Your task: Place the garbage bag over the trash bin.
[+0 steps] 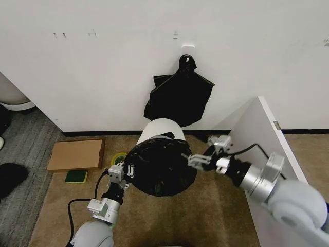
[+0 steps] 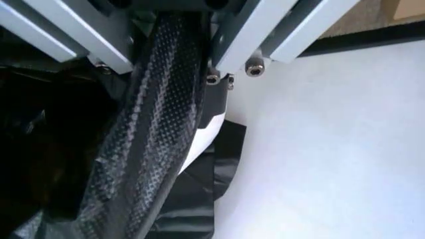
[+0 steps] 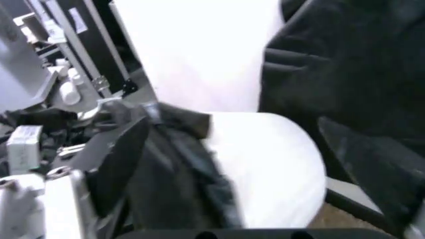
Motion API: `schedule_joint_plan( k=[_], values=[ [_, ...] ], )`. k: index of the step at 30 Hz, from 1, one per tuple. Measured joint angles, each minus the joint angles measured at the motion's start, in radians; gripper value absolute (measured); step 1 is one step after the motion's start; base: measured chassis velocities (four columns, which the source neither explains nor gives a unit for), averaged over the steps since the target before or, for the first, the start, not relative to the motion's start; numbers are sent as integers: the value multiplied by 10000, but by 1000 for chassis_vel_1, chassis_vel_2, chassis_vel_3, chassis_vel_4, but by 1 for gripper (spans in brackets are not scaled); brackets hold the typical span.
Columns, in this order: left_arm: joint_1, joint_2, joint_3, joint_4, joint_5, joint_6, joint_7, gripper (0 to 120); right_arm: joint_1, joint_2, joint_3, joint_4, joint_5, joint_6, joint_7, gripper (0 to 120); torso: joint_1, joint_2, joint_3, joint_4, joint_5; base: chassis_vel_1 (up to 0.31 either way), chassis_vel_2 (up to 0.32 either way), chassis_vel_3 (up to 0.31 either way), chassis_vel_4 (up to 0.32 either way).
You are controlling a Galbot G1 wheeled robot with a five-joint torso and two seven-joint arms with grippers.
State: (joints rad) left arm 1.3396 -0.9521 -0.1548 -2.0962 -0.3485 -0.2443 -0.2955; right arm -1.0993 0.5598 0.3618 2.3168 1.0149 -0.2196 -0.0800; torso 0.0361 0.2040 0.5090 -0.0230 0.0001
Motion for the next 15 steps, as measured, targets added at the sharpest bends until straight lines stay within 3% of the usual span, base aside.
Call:
schedule_joint_plan(
  k=[15],
  values=[
    [-71, 123, -34, -162, -440, 1, 25, 0, -94, -200, 92, -553, 292, 18, -958, 100, 0, 0, -1, 0, -1, 0, 0, 0, 0]
  ],
)
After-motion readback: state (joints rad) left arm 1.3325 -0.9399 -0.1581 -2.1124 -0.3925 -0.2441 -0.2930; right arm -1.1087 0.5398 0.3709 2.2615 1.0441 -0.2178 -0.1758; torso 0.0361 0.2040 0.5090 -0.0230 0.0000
